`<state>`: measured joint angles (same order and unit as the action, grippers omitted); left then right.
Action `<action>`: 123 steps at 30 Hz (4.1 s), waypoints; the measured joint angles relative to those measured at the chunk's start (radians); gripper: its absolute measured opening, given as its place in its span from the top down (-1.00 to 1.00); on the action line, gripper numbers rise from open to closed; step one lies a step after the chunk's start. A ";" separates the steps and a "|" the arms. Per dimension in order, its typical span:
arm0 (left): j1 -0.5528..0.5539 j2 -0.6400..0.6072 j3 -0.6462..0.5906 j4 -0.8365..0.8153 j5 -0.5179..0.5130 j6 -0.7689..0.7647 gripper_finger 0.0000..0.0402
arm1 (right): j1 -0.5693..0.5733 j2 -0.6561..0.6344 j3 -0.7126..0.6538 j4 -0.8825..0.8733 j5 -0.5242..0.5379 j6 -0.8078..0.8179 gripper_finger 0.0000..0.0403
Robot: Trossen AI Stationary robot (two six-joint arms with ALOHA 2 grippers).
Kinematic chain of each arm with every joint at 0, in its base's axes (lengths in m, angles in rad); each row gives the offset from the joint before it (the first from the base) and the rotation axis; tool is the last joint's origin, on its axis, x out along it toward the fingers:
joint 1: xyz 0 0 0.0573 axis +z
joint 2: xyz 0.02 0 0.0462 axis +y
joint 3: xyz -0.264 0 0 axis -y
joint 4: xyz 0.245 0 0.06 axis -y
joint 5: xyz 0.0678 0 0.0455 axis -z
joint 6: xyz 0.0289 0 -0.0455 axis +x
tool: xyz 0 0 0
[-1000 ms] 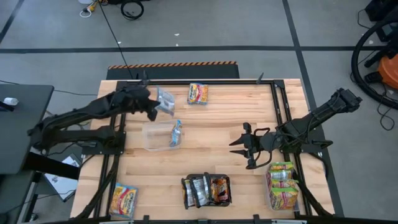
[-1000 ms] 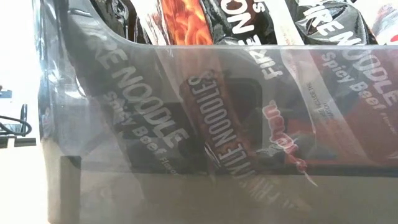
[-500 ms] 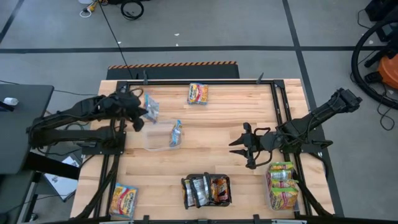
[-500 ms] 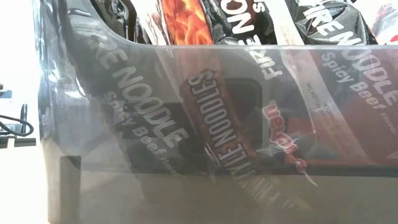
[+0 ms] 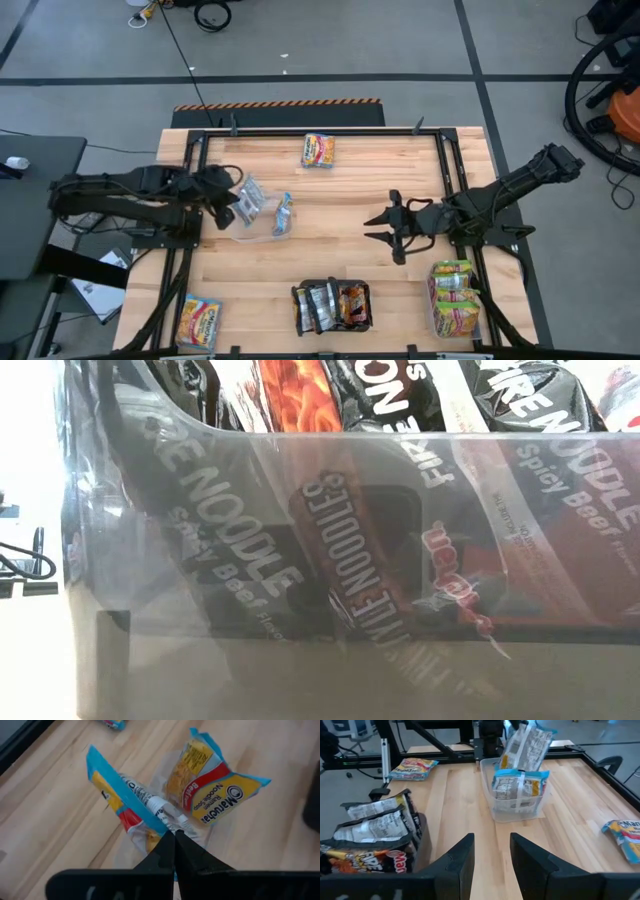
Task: Sort Maruchan noodles
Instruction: Put the top left blue noodle pack into the top transparent bin, then put the top blue noodle pack into the top transparent bin
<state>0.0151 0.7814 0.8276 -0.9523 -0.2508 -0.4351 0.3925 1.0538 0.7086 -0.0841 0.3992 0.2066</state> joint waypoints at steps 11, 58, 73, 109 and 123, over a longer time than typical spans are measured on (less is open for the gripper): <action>-0.064 0.188 0.000 0.133 -0.094 -0.045 0.98 | -0.012 0.000 0.000 0.001 0.000 0.000 0.35; -0.174 0.319 0.145 0.157 -0.029 0.148 0.24 | -0.274 0.423 0.156 0.111 0.163 -0.260 0.32; -0.238 0.175 -0.054 0.095 -0.112 -0.066 0.24 | -0.571 0.793 0.331 0.108 0.001 -0.430 -0.17; -0.238 0.166 -0.200 0.263 -0.156 -0.022 0.24 | -0.747 0.944 0.516 -0.029 -0.013 -0.431 0.94; -0.238 0.147 -0.067 0.201 -0.420 0.133 0.24 | -0.601 0.629 0.517 -0.014 -0.105 -0.163 0.96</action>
<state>-0.2226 0.9281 0.7609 -0.7513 -0.6712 -0.3022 -0.2084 1.6826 1.2251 -0.0980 0.2938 0.0431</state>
